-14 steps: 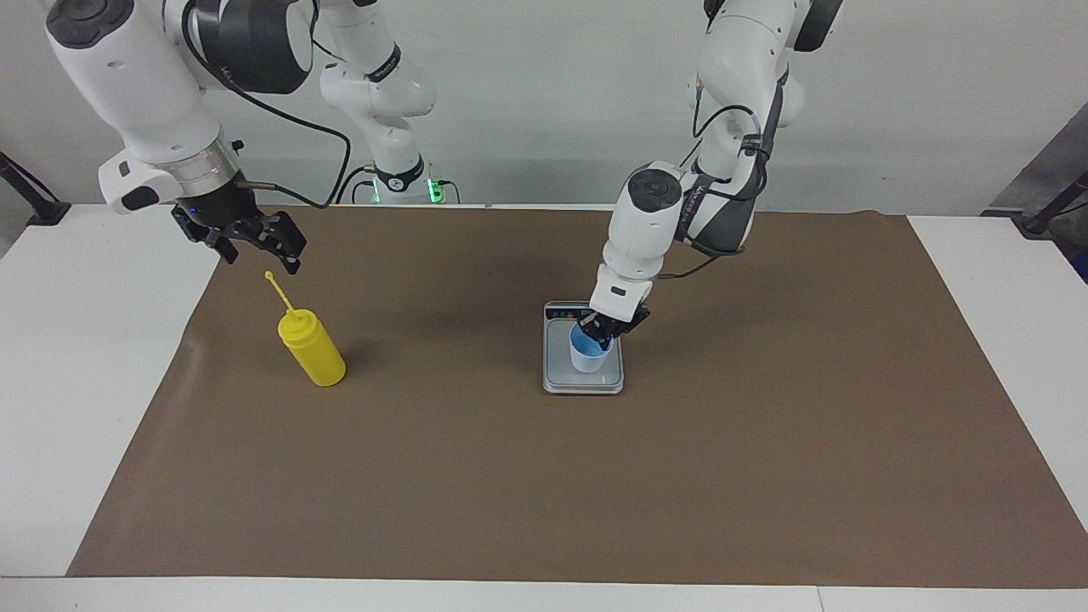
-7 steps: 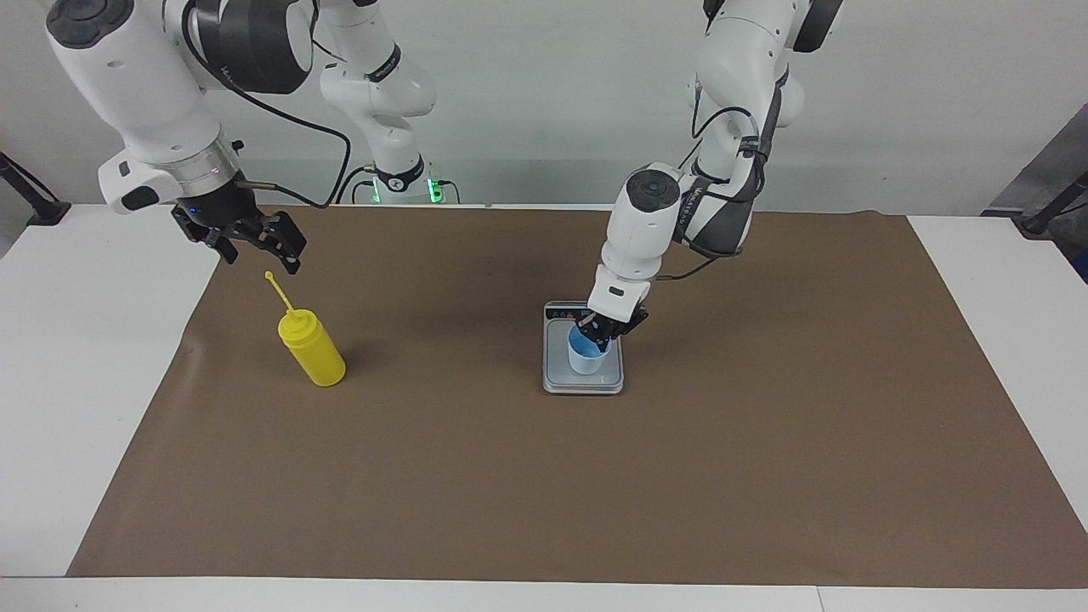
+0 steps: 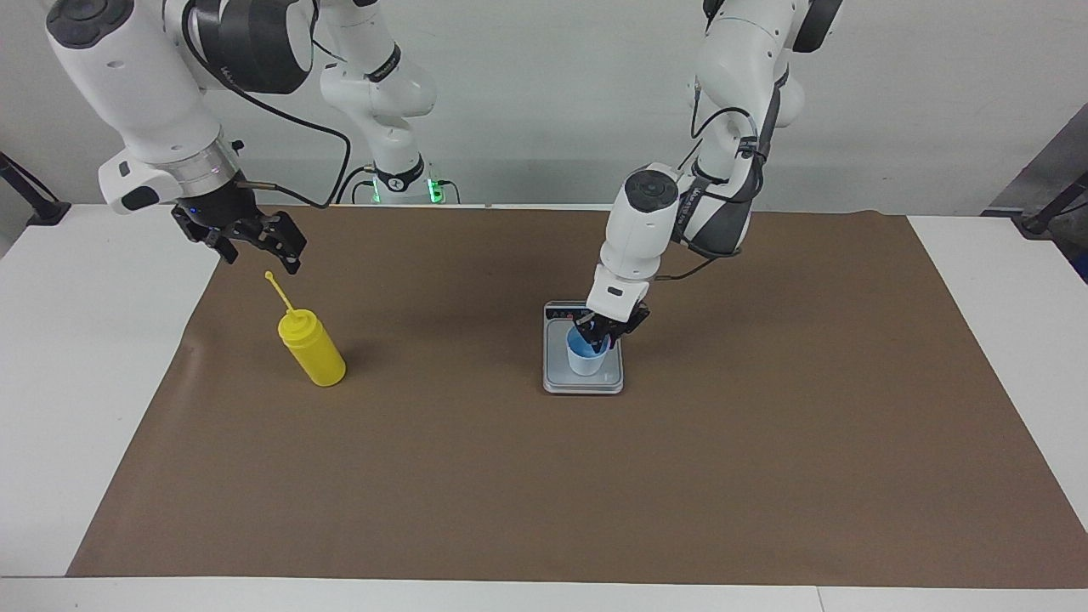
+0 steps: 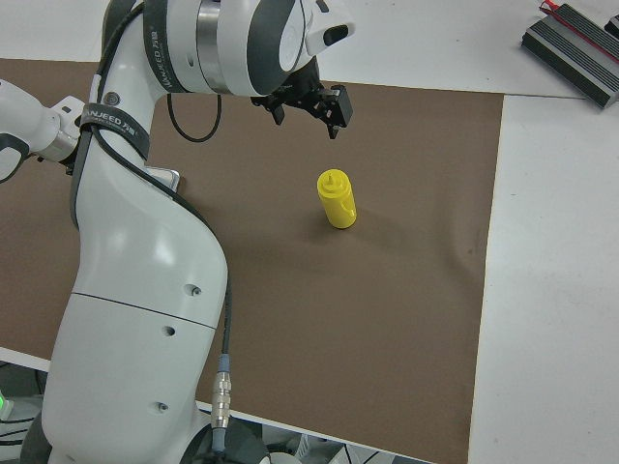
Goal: Pour seasoning into cup on scale with both arms
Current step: 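Open the left gripper and lift it off the blue cup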
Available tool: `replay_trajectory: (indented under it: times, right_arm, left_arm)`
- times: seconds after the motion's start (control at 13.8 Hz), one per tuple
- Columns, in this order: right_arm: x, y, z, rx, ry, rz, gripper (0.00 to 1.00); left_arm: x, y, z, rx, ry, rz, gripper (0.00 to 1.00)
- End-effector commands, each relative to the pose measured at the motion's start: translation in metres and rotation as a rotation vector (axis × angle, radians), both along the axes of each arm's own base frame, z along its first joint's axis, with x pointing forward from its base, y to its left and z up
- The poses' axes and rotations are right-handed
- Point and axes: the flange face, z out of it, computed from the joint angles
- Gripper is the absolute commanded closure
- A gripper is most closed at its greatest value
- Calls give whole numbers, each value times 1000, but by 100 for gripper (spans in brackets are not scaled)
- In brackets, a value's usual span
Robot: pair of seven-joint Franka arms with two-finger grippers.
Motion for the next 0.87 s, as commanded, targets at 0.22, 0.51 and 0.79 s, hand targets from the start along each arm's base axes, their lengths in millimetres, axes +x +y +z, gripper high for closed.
replay_trajectory:
  times: [0.22, 0.51, 0.79]
  right_arm:
    - [-4, -2, 4, 18, 5, 13, 0]
    - [-3, -1, 4, 18, 5, 15, 0]
    - [-4, -1, 4, 18, 7, 15, 0]
  left_arm:
    - [21, 69, 61, 55, -49, -4, 0]
    - [30, 139, 95, 105, -9, -110, 0]
    - [31, 210, 126, 105, 25, -212, 0]
